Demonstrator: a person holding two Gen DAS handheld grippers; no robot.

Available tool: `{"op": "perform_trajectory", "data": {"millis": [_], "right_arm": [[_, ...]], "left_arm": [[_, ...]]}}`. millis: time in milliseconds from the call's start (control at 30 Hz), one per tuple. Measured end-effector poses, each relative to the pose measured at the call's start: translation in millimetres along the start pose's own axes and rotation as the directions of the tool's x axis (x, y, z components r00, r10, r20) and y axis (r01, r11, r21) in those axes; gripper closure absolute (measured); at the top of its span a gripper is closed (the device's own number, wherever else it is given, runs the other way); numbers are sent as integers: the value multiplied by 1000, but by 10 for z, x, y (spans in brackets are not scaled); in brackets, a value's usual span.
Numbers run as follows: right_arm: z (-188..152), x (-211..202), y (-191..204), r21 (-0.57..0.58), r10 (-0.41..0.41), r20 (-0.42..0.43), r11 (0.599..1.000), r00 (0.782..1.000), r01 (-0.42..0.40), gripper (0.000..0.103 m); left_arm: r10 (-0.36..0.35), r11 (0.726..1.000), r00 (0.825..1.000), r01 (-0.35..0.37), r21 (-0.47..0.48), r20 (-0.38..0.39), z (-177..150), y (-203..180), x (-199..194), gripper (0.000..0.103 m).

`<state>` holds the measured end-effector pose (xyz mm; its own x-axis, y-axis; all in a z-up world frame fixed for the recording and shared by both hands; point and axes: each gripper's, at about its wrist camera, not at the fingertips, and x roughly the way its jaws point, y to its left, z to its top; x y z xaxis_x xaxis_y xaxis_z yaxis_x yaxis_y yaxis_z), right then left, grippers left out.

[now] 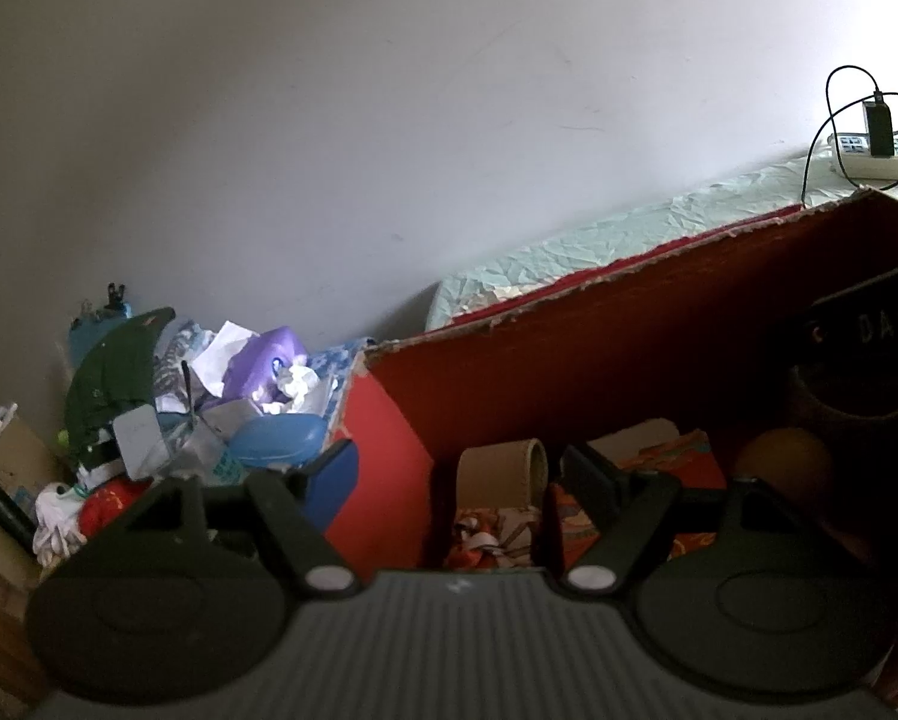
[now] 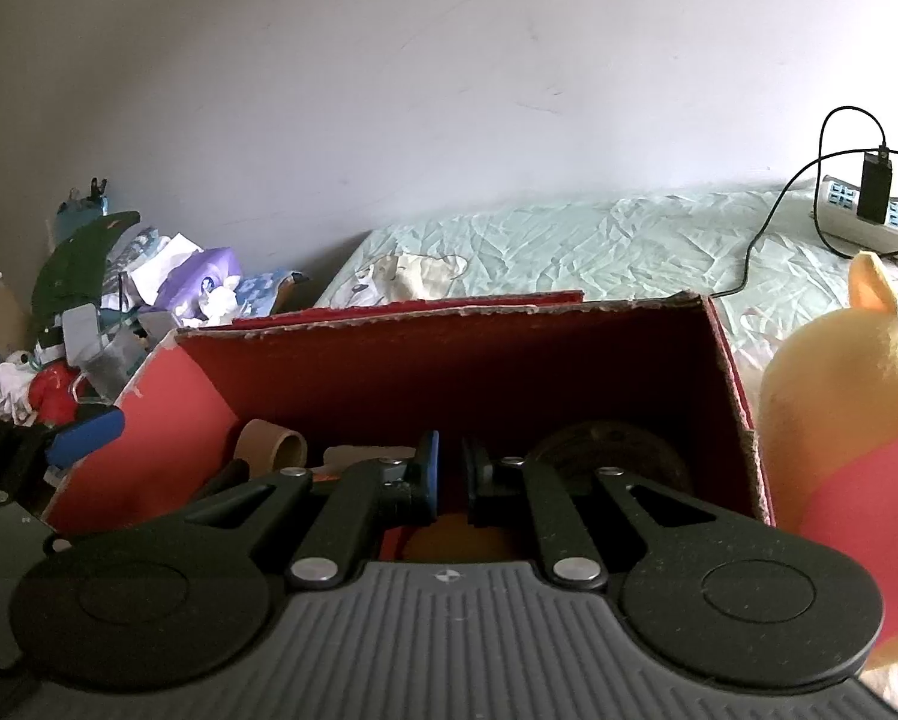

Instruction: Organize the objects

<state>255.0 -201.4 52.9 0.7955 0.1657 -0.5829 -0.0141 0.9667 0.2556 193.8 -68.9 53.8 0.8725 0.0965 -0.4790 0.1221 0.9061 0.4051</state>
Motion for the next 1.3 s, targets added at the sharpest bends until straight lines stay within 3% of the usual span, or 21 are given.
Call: {"op": "perform_trajectory", "data": {"millis": [1300], "right_arm": [[-12,-43,-24,13,16,38,1000,999,-16,94]], "left_arm": [[61,998,998,-61,8,34,-12,-40,-31,24]]}}
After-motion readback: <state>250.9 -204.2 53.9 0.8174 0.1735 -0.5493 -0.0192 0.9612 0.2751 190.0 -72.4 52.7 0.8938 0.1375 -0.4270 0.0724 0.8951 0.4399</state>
